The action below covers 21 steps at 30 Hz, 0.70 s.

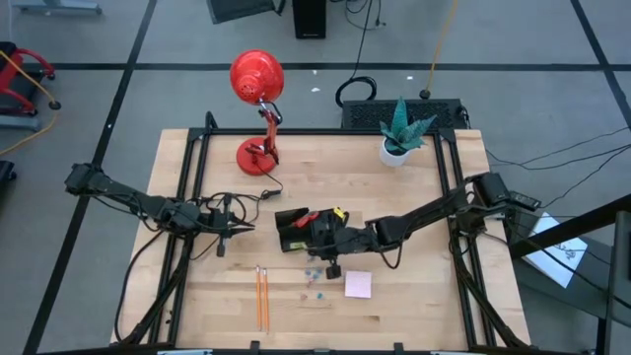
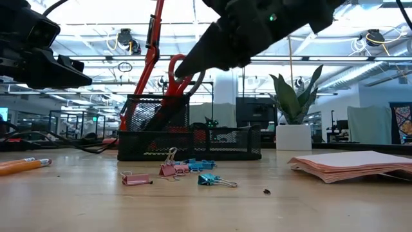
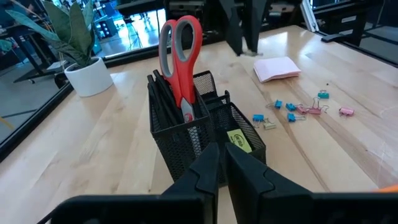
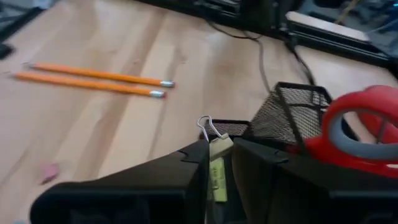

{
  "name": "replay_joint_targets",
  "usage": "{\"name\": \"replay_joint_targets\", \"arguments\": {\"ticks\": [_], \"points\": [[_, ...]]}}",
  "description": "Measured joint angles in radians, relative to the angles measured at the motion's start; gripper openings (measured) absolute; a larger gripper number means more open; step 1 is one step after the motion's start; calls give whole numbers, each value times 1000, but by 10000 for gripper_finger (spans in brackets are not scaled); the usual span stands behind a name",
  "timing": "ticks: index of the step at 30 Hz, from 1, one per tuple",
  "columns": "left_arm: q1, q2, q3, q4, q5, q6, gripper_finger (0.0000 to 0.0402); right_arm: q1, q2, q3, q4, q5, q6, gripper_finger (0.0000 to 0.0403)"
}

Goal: Pick and place office supplies into organizer
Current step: Put the green binder clip into the desk organizer

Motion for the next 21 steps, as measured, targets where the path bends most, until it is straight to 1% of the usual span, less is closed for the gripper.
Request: {"name": "replay_joint_targets", "arguments": {"ticks": [2,5,9,15,18,21], "points": [[0,0,0,0,0,1,31,6,21,0,27,35,5,49],[0,0,0,3,0,1,31,7,51,8,40,48,34,49],[0,0,0,9,0,1,31,6,102,65,14,49,39,49],[0,0,0,15,0,1,31,-15,190,206,-60,49,15,49],[0,0,0,17,0,-1,31,-35,229,236,-82,49,23,49],[0,0,0,16,1,-11,31,-43,232,243,-114,64,61,48]]}}
